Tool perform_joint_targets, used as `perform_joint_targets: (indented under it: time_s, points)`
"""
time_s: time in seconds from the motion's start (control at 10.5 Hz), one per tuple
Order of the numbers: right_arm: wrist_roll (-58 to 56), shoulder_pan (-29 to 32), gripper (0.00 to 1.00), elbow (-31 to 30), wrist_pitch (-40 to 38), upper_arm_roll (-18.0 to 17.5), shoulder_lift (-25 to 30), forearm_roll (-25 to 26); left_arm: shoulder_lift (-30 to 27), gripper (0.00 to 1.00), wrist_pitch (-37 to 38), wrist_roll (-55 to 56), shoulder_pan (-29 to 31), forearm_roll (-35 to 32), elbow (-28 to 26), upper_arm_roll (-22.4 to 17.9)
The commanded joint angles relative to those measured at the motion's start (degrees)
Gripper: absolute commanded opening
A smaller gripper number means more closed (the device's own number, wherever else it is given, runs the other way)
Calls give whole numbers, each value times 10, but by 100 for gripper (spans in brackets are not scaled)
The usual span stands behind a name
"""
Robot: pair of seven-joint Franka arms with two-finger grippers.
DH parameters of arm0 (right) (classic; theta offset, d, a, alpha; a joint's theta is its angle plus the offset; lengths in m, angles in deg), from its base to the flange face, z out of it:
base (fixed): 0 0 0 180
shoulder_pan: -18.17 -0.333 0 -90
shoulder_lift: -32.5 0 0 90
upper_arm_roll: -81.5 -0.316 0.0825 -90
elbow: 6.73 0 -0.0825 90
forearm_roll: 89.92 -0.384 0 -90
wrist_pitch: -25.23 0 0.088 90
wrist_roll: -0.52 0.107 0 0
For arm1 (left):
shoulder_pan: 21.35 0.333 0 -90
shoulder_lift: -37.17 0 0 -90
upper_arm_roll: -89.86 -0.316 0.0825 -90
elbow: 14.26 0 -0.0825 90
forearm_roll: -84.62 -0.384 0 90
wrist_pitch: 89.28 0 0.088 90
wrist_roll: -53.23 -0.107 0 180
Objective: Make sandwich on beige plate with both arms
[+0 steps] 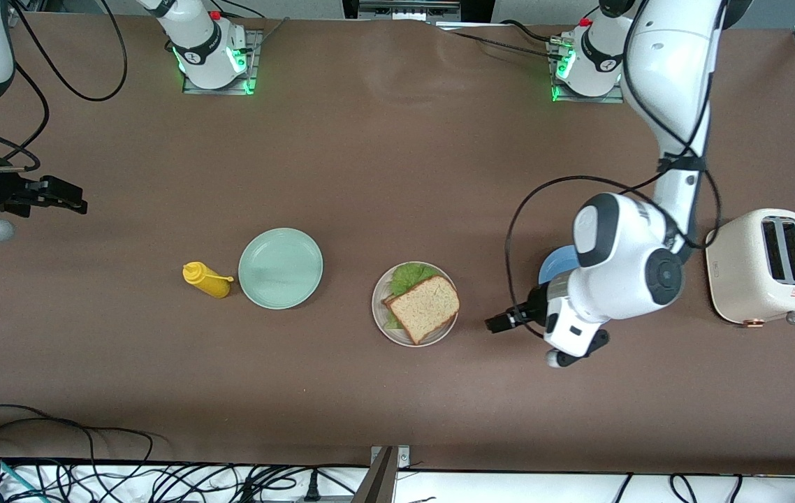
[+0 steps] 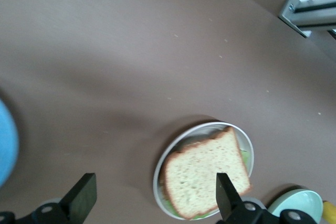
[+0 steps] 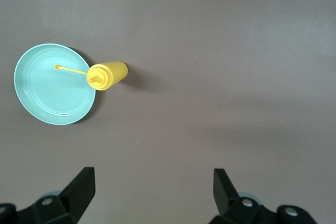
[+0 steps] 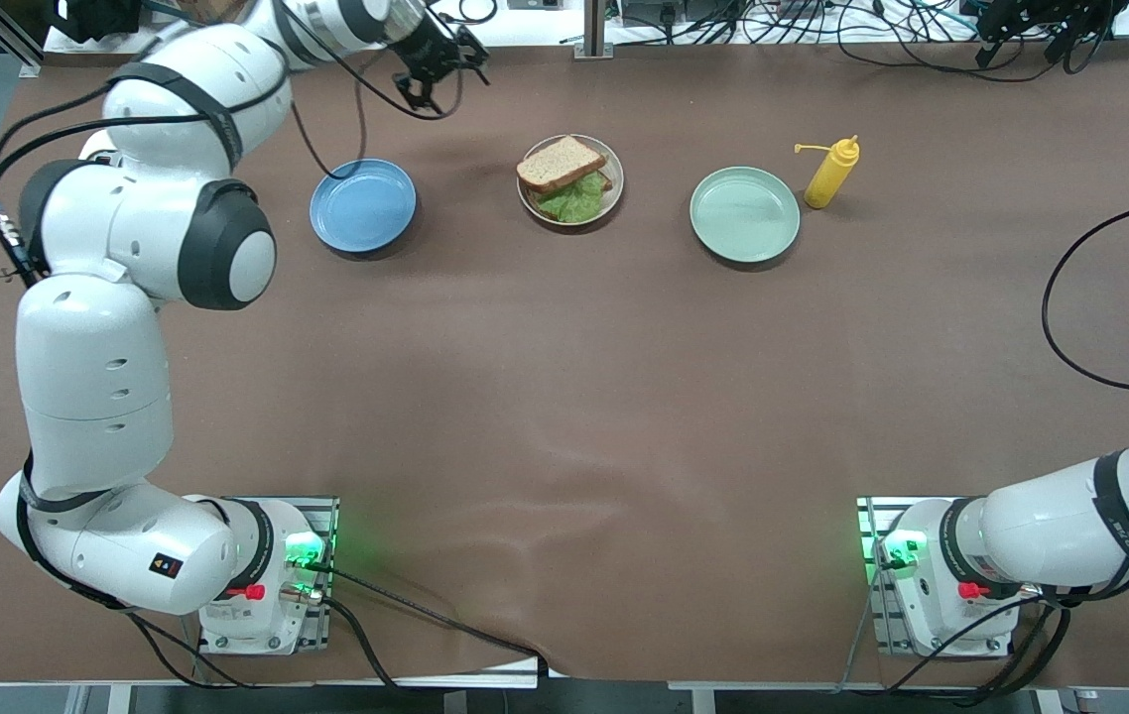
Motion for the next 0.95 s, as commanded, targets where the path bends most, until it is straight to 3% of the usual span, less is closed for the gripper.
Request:
perform_joint_targets:
  time_s: [0.0,0.19,0.48,0.67,0.86]
  points:
    - [-7,3,100,3,-8,0,2,-8,-50,100,57,-4,8,-76,-7,-17]
    - [-7,3,100,3,-8,0,2,-9,-79,100,82,-5,27,-128,-5,-16]
    - [-6,3,100,2,-8,0,2,-9,-82,100,82,-5,32,-146,-2,-28]
    - [-6,3,100,2,-8,0,2,-9,-96,100,84,-6,31,-213,-2,-29]
    - [-6,3,100,2,-8,0,2,-9,-97,100,100,-7,30,-222,-1,-30]
